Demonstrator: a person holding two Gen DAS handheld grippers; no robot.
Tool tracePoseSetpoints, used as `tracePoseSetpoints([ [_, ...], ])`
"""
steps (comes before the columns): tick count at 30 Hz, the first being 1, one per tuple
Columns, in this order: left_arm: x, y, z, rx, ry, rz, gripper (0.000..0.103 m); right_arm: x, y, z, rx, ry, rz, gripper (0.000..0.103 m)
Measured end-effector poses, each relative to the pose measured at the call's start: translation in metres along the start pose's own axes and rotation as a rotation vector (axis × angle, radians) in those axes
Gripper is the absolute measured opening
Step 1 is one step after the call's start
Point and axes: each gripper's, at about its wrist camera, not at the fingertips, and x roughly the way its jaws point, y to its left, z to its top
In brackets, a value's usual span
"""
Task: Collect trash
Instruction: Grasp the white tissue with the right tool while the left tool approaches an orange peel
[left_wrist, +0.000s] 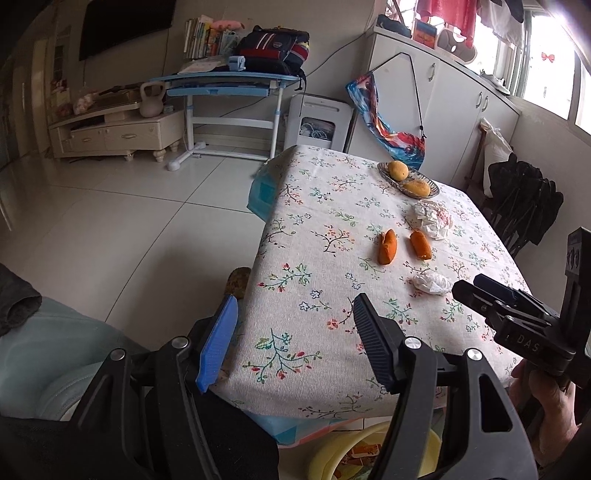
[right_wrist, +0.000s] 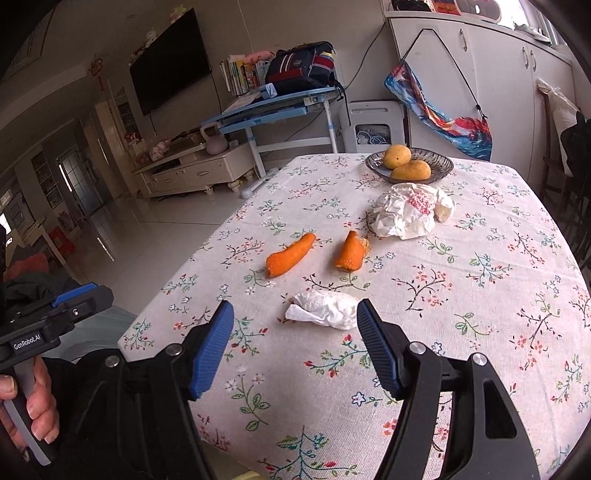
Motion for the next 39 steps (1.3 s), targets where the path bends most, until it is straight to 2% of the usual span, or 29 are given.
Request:
tracePoseSetpoints([
  [7,0.030,-0.006,0.003,-0.002,0.038,-0.018,0.063,0.009,-0.006,0.003,0.012,0.020,-0.009,0.067],
  [15,0.056,-0.030,0.021,0.055,0.040,-0.046,0.063,0.027,-0.010,0.012,0.015,0.043,-0.008,0.067],
  [19,0.052,-0.040,0.032,0.088,0.015,-0.036,0.063,0.035,-0.015,0.020,0.021,0.055,-0.021,0.067],
  [25,0.045,-0.026,0.039,0.030,-0.003,-0.042,0.063,0.042,-0.017,0.012,0.014,0.099,-0.028,0.067],
  [30,0.046,-0.022,0.040,0.031,-0.002,-0.043,0.063,0.050,-0.008,0.008,-0.022,0.129,-0.049,0.067],
  [35,0.053,-0.018,0.035,0.021,0.016,-0.045,0.063,0.051,-0.006,0.008,-0.038,0.144,-0.045,0.043],
  [39,0.062,-0.021,0.032,0.024,0.039,-0.052,0.063,0.044,-0.013,0.008,0.002,0.134,-0.020,0.038],
])
